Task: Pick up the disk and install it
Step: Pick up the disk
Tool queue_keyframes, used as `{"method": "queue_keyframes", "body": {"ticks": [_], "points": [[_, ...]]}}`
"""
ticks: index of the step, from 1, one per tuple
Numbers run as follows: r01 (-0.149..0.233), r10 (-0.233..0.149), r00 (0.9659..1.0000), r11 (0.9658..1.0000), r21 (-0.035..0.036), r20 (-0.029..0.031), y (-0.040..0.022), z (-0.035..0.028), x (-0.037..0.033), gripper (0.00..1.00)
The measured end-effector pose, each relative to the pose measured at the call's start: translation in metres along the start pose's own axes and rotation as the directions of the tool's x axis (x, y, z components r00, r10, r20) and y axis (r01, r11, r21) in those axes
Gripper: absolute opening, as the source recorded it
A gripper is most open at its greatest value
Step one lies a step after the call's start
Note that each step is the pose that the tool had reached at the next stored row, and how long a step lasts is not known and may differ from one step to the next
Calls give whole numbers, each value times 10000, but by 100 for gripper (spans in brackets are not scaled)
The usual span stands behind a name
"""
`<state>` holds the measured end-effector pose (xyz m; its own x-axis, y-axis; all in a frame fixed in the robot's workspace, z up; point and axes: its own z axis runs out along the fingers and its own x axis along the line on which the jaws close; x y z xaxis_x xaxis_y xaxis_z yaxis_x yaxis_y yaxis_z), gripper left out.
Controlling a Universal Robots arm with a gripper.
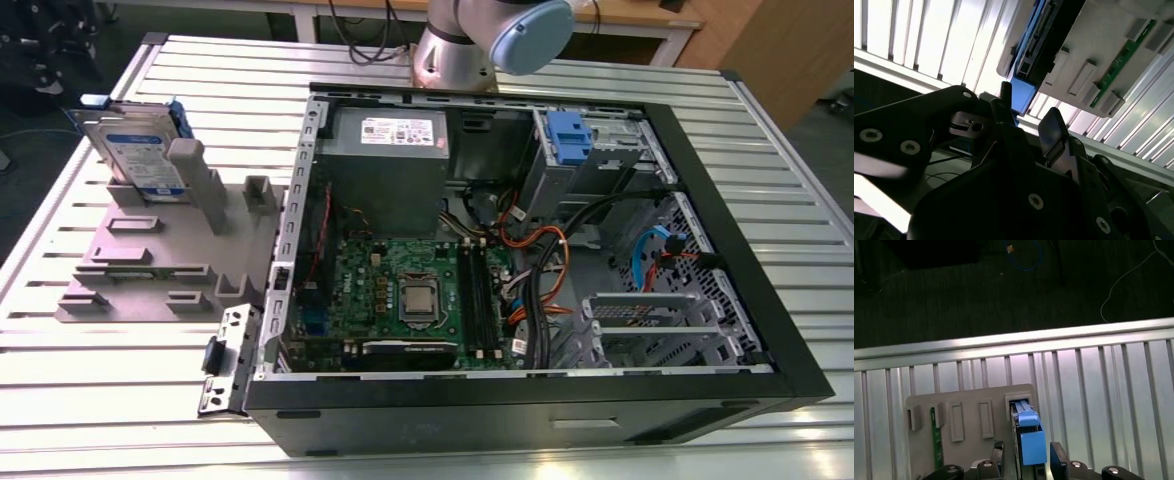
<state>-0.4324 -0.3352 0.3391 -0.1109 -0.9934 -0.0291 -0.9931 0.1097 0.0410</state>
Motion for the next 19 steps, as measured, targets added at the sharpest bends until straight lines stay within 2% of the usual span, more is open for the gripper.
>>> {"method": "queue_keyframes", "body": {"ticks": [2,6,15,19], "points": [[339,-339,9994,9994,-10,-13,-1,14,0,49],[543,-543,9985,9985,-7,-19,13,50,-12,49],[630,-630,9980,9980,-6,-22,28,110,-38,49],[670,-670,9978,9978,22,-22,27,136,-39,49]]}}
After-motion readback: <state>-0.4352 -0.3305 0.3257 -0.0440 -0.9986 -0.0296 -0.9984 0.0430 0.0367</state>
